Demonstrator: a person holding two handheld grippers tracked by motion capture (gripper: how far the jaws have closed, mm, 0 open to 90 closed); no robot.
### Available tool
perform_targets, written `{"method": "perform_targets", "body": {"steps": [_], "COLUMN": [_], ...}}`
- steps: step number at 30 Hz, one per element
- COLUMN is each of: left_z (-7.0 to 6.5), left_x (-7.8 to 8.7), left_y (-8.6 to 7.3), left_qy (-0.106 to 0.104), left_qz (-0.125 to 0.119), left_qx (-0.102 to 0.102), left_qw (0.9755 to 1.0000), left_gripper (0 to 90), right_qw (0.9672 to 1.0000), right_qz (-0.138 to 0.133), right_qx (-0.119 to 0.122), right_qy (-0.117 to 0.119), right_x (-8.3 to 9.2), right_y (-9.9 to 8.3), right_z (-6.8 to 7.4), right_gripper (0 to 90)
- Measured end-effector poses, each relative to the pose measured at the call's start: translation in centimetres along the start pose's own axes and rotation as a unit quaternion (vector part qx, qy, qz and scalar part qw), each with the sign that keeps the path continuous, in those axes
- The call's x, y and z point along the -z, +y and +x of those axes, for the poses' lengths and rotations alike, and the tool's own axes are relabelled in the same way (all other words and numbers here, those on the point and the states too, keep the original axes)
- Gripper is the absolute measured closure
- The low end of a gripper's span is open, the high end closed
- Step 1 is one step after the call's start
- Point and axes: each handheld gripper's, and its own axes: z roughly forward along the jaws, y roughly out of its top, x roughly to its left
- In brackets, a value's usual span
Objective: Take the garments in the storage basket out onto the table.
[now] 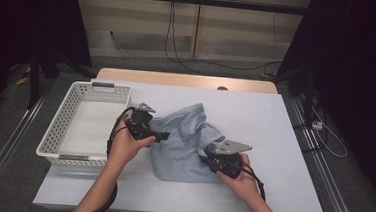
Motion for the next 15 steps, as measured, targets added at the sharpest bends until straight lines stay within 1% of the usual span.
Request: {"method": "perform_targets", "body": {"steps": [2,4,5,7,10,12,14,15], "left_z": [0.2,0.5,0.6,0.8,1.2,1.5,1.7,1.7], "left_x": [0.2,0.3,0.3,0.4,0.5,0.6,0.7,0.8], "left_y": [0.4,0.7,0.8,1.1,1.6,2.2,2.7,2.9], "left_qy": [0.011,0.012,0.014,0.020,0.025,0.037,0.037,0.037], "left_qz": [-0.015,-0.015,-0.015,-0.017,-0.017,-0.014,-0.014,-0.014], "left_qx": [0.004,0.003,0.007,0.001,-0.006,-0.017,-0.010,-0.013], "left_qw": [0.9998,0.9998,0.9998,0.9997,0.9995,0.9991,0.9992,0.9991], "left_gripper": [31.3,29.9,29.3,26.2,25.3,24.9,24.8,24.5], "right_qw": [1.0000,1.0000,1.0000,1.0000,1.0000,1.0000,1.0000,1.0000], "right_qz": [-0.001,-0.001,-0.001,-0.001,-0.002,-0.002,-0.002,-0.002], "right_qx": [-0.001,-0.001,-0.001,-0.001,-0.004,-0.006,-0.005,-0.004], "right_qy": [0.000,-0.001,-0.001,-0.002,-0.001,-0.002,-0.002,-0.003], "right_x": [0.0,0.0,0.0,0.0,0.0,0.0,0.0,0.0], "right_y": [0.0,0.0,0.0,0.0,0.0,0.0,0.0,0.0], "right_z": [0.0,0.0,0.1,0.1,0.0,0.0,0.0,0.0], "right_gripper": [78.4,78.5,78.4,78.4,78.4,78.4,78.3,78.2]}}
